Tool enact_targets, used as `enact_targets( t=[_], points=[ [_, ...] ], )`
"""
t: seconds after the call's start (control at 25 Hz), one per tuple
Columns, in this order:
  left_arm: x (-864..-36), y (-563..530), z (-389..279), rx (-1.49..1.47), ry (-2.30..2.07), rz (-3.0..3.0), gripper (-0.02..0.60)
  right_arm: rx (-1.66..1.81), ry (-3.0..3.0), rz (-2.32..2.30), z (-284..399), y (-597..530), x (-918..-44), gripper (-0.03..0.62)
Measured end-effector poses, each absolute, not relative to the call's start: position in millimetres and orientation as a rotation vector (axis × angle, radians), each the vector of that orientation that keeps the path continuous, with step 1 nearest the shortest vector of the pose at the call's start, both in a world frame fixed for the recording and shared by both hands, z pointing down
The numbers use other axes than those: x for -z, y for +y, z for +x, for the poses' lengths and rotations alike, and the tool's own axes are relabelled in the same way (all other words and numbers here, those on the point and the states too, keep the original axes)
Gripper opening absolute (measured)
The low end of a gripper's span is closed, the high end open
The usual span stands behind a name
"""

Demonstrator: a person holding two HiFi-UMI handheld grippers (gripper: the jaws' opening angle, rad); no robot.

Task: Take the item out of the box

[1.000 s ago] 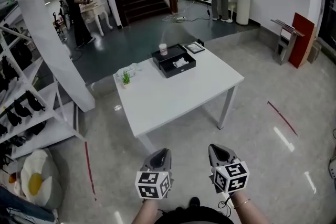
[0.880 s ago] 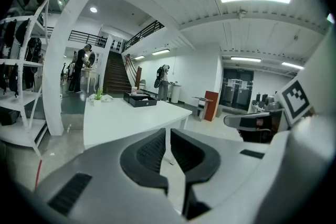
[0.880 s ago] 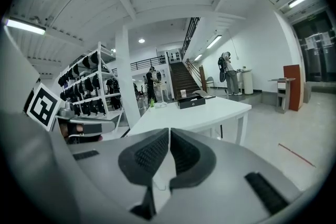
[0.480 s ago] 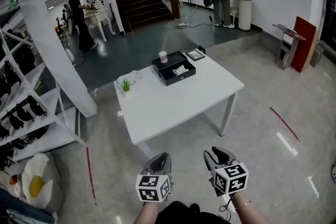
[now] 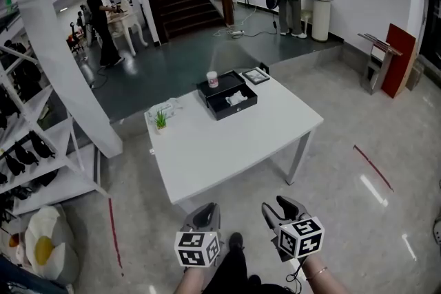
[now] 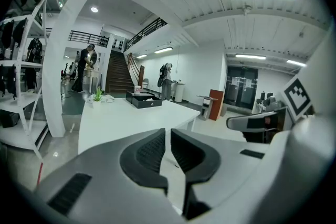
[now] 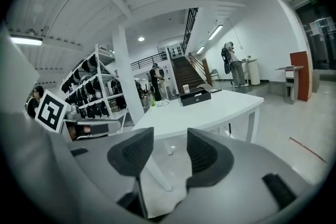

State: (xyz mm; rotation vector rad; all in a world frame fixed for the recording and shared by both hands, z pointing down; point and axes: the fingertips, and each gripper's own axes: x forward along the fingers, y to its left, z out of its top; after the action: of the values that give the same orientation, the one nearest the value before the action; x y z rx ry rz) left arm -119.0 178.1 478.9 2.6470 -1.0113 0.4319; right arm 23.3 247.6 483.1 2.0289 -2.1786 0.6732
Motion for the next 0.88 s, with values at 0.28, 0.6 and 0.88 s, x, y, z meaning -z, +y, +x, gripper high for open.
enact_targets(
  t=[0.28,0.6,0.88],
  points=[
    [-483.4,98.8,-94.6,-0.428,-0.999,2.644,0.034,-0.663,-2.157,2.047,48.8,170.9,-482.6,0.190],
    [-481.8,13.0,-70.4,-0.434,-0.978,2.647,0.034,-0.670,-2.127,2.059,71.4,85.2,-480.7,0.190],
    [-484.2,-47.9,-61.7,-0.438,-0.959,2.646,0.034,-0.675,-2.100,2.075,81.6,28.5,-480.3,0.190]
  ],
)
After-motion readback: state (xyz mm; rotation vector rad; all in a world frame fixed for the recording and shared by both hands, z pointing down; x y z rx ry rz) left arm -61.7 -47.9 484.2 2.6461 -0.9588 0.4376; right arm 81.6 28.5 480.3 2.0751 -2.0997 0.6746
